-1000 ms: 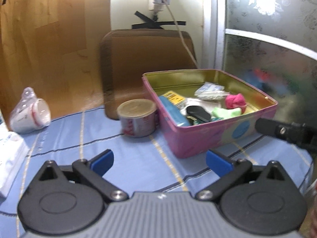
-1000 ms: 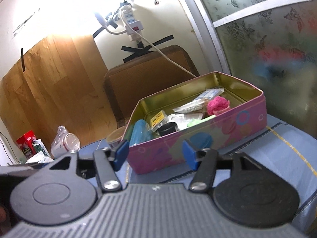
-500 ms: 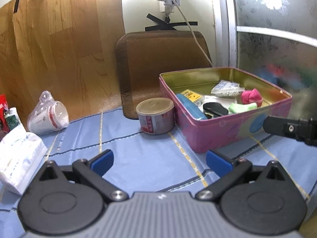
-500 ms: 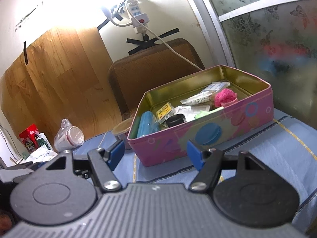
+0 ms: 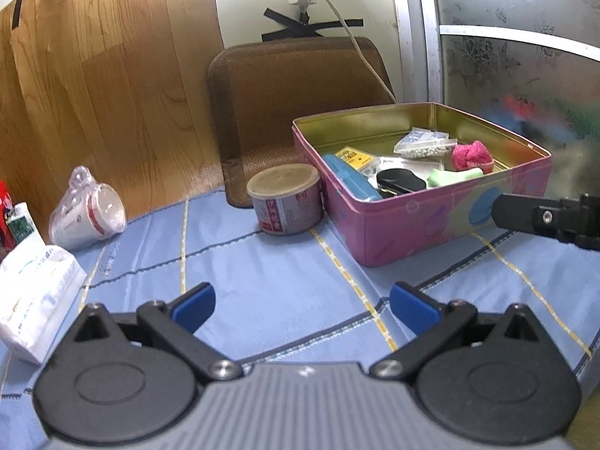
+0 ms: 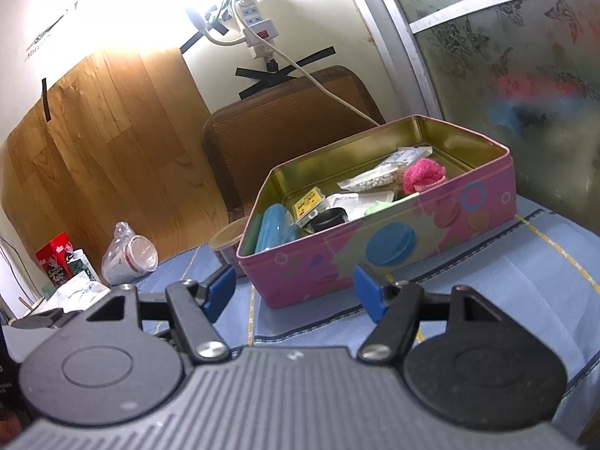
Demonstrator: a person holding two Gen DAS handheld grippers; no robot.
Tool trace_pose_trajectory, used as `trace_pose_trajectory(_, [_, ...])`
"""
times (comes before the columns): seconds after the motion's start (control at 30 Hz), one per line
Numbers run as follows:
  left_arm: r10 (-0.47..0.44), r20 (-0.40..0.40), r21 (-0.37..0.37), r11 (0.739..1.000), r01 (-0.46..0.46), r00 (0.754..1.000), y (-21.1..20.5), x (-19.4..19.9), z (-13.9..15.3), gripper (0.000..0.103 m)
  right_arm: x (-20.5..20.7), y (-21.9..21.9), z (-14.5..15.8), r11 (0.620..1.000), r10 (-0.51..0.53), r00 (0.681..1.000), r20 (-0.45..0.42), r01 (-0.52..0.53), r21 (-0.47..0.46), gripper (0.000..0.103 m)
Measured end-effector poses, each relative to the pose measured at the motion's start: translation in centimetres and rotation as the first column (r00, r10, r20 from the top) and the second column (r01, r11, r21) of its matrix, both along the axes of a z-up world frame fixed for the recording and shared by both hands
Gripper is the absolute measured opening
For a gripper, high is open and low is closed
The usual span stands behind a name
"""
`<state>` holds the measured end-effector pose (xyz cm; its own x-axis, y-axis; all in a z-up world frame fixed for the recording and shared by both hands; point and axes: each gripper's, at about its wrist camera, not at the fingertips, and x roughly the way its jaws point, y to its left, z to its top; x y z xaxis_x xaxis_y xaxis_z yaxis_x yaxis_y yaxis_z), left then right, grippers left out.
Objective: Organize soft objects
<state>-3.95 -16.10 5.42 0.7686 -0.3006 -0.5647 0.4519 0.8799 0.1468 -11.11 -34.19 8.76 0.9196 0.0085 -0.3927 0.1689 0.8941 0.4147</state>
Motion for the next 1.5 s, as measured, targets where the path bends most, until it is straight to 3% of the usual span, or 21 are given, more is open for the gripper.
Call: trace_pose_trajectory(1.5, [0.005,-0.065,-0.011,1.000,-0.006,0.998,0.5,0.5,-1.1,0.103,0.9,0.9,-1.0,1.000,0.023,0.999,-0.035,-0.023,0.005,0.072])
